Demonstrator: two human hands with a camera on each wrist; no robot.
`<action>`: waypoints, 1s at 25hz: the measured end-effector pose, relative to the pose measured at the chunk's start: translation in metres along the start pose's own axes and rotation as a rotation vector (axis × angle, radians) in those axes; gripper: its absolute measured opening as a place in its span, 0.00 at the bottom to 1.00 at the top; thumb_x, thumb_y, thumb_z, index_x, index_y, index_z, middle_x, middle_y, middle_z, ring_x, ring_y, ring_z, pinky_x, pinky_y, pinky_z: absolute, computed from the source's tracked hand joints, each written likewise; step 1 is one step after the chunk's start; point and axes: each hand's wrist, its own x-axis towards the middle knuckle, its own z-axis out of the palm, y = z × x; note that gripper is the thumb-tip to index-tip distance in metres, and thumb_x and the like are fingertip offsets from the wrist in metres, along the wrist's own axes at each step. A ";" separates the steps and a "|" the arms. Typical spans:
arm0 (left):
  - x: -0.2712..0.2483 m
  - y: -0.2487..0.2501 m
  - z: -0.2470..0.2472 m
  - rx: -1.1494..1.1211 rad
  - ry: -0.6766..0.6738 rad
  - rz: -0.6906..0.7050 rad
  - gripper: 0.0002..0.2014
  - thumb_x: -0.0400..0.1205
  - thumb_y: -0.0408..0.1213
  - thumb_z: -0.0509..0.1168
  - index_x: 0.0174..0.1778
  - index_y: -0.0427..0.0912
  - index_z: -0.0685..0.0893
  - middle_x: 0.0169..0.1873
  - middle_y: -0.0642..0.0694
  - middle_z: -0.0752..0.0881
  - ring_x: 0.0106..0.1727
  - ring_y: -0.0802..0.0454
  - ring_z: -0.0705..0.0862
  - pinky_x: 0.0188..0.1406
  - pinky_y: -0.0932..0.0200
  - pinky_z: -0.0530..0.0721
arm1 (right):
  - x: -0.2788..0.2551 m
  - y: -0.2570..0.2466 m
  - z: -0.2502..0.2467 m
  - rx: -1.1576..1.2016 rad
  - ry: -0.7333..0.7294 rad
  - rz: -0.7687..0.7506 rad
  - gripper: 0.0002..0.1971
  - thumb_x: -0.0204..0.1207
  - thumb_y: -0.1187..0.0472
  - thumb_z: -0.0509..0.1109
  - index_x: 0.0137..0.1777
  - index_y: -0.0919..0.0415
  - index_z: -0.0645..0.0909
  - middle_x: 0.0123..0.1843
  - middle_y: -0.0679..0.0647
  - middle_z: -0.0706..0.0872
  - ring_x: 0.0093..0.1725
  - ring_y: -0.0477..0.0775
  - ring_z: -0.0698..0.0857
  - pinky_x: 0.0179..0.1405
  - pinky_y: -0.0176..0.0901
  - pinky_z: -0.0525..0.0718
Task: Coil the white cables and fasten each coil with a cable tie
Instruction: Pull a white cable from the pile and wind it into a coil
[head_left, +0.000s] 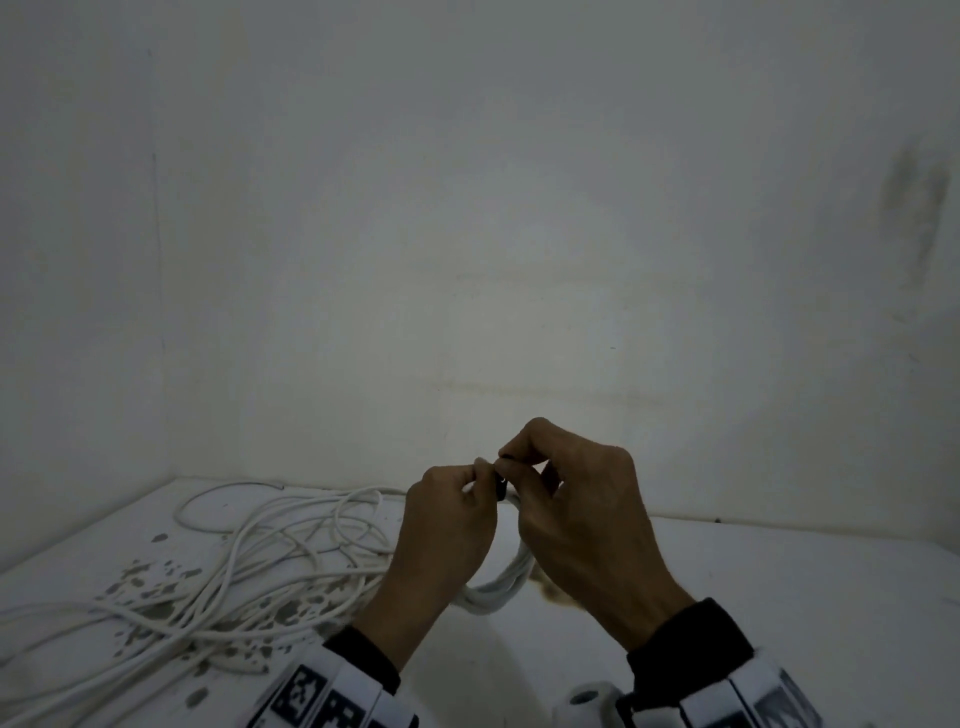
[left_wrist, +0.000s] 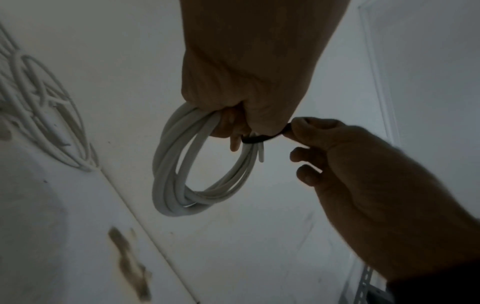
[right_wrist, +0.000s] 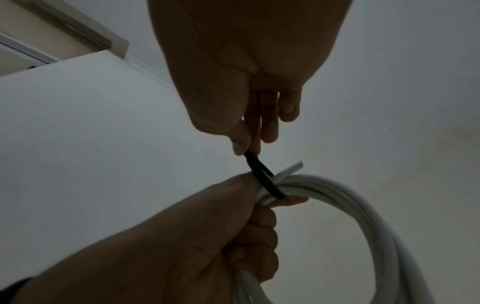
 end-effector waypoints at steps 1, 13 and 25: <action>0.001 -0.001 0.000 0.005 0.026 0.015 0.25 0.89 0.44 0.56 0.32 0.33 0.86 0.15 0.47 0.73 0.19 0.57 0.70 0.22 0.65 0.66 | 0.000 -0.002 -0.001 -0.028 0.005 -0.004 0.07 0.76 0.66 0.77 0.41 0.56 0.83 0.35 0.42 0.88 0.30 0.33 0.81 0.32 0.20 0.77; 0.001 0.006 -0.006 -0.064 0.070 0.027 0.31 0.89 0.37 0.55 0.15 0.49 0.72 0.12 0.57 0.76 0.18 0.60 0.75 0.19 0.69 0.67 | 0.004 -0.040 -0.024 0.274 -0.042 0.225 0.11 0.76 0.71 0.75 0.37 0.56 0.83 0.36 0.41 0.87 0.35 0.39 0.88 0.33 0.25 0.83; 0.004 0.002 -0.005 -0.025 -0.061 0.030 0.32 0.88 0.38 0.55 0.13 0.51 0.76 0.10 0.55 0.73 0.17 0.59 0.72 0.20 0.68 0.64 | 0.001 -0.033 -0.027 0.291 0.047 0.287 0.10 0.76 0.70 0.75 0.37 0.57 0.84 0.36 0.43 0.88 0.42 0.36 0.87 0.36 0.24 0.80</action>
